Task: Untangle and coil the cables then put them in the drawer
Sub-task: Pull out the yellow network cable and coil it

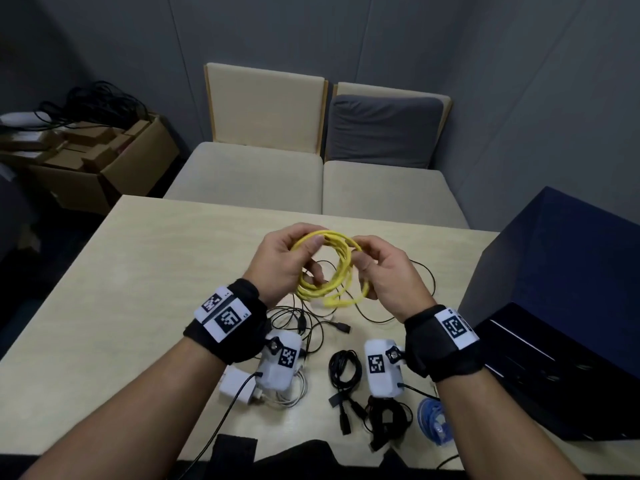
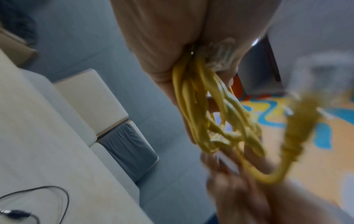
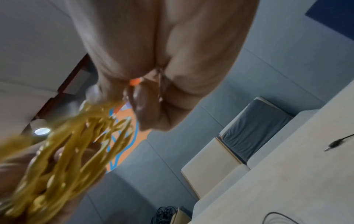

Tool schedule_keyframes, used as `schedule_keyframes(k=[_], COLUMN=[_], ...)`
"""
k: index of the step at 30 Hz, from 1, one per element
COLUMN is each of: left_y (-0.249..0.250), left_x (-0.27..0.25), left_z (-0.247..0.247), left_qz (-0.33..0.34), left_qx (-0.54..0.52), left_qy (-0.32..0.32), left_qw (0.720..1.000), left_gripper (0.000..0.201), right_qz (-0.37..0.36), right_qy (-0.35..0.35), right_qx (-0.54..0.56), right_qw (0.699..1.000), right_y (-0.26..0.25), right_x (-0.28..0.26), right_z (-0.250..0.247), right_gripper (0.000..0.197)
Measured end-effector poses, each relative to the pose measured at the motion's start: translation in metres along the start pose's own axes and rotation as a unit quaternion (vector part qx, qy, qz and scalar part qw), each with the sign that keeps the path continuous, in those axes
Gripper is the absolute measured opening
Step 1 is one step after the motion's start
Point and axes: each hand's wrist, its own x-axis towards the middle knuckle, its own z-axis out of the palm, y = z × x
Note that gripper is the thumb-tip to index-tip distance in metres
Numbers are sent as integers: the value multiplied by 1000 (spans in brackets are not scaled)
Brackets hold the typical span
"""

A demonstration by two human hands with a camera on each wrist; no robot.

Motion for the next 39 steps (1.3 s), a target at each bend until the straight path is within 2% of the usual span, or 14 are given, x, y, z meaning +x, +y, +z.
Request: schedule_keyframes(k=[4, 7, 9, 12, 14, 16, 17, 19, 21, 23, 29, 34, 36, 39], left_y=[15, 22, 21, 19, 19, 18, 17, 15, 14, 13, 19, 18, 16, 15], left_x=[7, 12, 12, 11, 11, 10, 9, 9, 8, 6, 0, 6, 6, 5], left_z=[-16, -20, -16, -10, -8, -6, -6, -4, -4, -5, -3, -8, -9, -5], left_qz=[4, 18, 11, 3, 9, 29, 43, 42, 6, -9, -23, -25, -31, -28], left_qx=[-73, -59, -22, 17, 52, 95, 116, 121, 107, 106, 41, -71, -110, -151], left_qy=[28, 30, 33, 32, 29, 30, 31, 26, 12, -8, -77, -42, -43, -34], left_qw=[997, 998, 999, 999, 998, 995, 992, 991, 994, 994, 996, 996, 993, 988], left_gripper=[12, 13, 20, 23, 21, 23, 24, 25, 23, 21, 13, 14, 21, 23], right_qz=[56, 50, 27, -56, -91, -84, -66, -34, -37, -33, 73, 47, 39, 54], right_qy=[-81, -90, -92, -50, 20, 4, -29, -63, -16, 33, 42, 63, 40, -29], right_qx=[-101, -12, 44, -83, -169, -195, -190, -170, -166, -157, 78, 81, 146, 200], right_qw=[990, 995, 994, 994, 981, 977, 979, 983, 985, 986, 993, 994, 988, 978], right_y=[8, 4, -7, -25, -30, -32, -35, -37, -34, -30, -22, -11, -11, -12], right_x=[-11, -19, -17, -14, -14, -13, -13, -12, -8, -4, 2, -3, -5, -10], right_z=[-10, -8, -3, 10, 15, 18, 20, 23, 24, 24, 14, 13, 7, 6], right_gripper=[13, 9, 42, 59, 84, 97, 92, 54, 24, 17, 13, 11, 24, 68])
